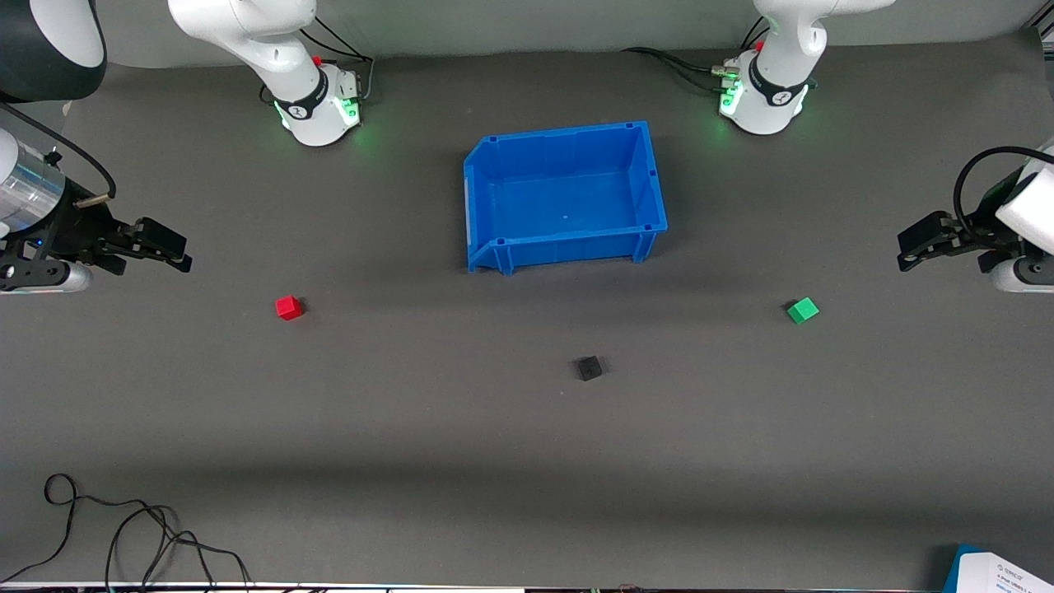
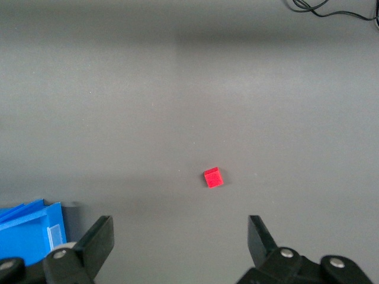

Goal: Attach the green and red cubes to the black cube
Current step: 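Move the right gripper toward the red cube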

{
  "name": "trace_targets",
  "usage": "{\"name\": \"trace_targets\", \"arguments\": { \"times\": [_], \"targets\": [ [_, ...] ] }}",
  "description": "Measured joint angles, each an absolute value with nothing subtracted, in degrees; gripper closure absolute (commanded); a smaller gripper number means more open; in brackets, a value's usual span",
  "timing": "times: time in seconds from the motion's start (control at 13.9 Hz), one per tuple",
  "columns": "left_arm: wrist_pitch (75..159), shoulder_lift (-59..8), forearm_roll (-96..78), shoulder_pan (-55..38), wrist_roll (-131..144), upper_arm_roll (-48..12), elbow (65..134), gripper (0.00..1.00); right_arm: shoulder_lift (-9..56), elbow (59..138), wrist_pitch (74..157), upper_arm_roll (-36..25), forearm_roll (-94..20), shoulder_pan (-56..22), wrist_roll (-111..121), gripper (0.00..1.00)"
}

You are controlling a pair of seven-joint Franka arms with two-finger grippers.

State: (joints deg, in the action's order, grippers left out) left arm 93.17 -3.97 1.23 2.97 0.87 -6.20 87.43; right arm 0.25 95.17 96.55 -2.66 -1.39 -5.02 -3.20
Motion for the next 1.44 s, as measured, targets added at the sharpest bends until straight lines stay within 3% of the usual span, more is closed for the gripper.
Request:
{"name": "trace_targets", "arguments": {
  "times": [0.72,1.01,1.44],
  "targets": [
    [93.16,-4.00,1.23,3.00,0.85,-6.21,87.43,0.00,0.69,95.27,95.48,-2.60,-1.39,-5.06,-21.38,0.01],
    [93.16,-4.01,1.23,3.14,0.85,-6.20,87.43,0.00,3.19,95.37,95.46,-2.66,-1.39,-4.93,-26.36,0.00],
    [93.17,-4.06,1.23,3.58,0.87,-6.19,87.42,0.00,7.27,98.85,94.56,-2.57,-1.41,-5.00,-51.46,0.01]
  ]
}}
